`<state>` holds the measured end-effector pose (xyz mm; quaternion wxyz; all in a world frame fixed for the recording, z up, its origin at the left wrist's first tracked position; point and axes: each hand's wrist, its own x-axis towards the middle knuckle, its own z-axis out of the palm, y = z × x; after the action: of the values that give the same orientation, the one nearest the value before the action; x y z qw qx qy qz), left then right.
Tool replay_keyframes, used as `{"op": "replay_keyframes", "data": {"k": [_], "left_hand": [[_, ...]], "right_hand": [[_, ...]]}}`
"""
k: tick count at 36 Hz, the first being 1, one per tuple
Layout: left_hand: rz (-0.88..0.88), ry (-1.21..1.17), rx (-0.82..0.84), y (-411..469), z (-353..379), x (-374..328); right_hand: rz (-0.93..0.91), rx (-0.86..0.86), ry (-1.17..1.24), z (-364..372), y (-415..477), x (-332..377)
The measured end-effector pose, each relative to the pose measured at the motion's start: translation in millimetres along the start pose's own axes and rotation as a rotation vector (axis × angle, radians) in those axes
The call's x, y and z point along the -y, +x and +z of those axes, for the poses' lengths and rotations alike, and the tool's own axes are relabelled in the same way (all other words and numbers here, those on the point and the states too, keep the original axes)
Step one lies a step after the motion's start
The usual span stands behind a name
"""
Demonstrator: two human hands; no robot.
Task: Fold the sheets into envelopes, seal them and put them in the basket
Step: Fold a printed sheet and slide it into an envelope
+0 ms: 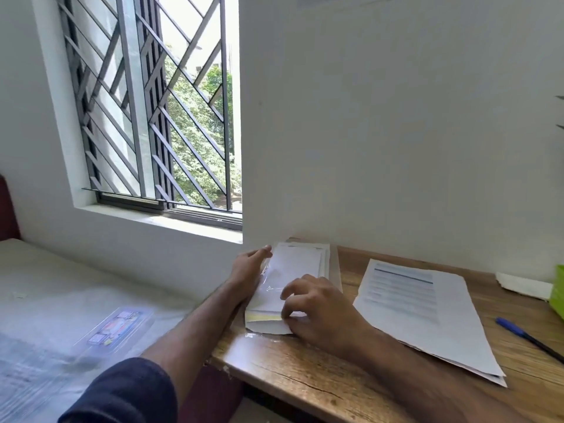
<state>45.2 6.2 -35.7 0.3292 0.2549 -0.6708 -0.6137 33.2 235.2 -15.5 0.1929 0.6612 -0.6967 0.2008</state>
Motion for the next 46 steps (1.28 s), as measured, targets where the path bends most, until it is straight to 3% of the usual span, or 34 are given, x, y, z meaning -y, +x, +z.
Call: {"op": "replay_keyframes", "data": {"k": [8, 14, 19, 21, 26, 31, 33, 36, 40, 44, 46], "left_hand": [[-0.039, -0.105, -0.026, 1, -4, -2], [-0.158, -0.207, 0.153, 3, -16, -6], [0.149, -0.119, 0.055, -34, -16, -63], [0.241, -0.118, 0.119, -56, -17, -90], [0.331, -0.132, 0.387, -106, -5, -147], [0.502, 0.038, 0.539, -132, 9, -161], [0.559, 0.129, 0.493, -128, 17, -164], [0.737, 0.339, 0.287, -107, 29, -167], [0.919, 0.512, -0.005, -79, 40, -166], [1.005, 0.764, -0.252, -42, 48, -136], [1.021, 0.926, -0.261, -29, 53, -109]], "right_hand": [[0.081, 0.036, 0.329, -29, 2, 20], [0.114, -0.284, 0.46, -76, 7, 25], [0.215, -0.719, 0.451, -129, 23, -1], [0.272, -0.846, 0.422, -153, 30, -9], [0.337, -1.009, 0.327, -189, 45, -18], [0.314, -1.086, 0.286, -207, 55, -22], [0.3, -1.086, 0.332, -213, 55, -25], [0.322, -1.057, 0.515, -218, 54, -35], [0.559, -1.004, 0.957, -216, 42, -49], [0.958, -0.621, 1.169, -185, 17, -82], [1.106, -0.399, 1.291, -158, 2, -99]]}}
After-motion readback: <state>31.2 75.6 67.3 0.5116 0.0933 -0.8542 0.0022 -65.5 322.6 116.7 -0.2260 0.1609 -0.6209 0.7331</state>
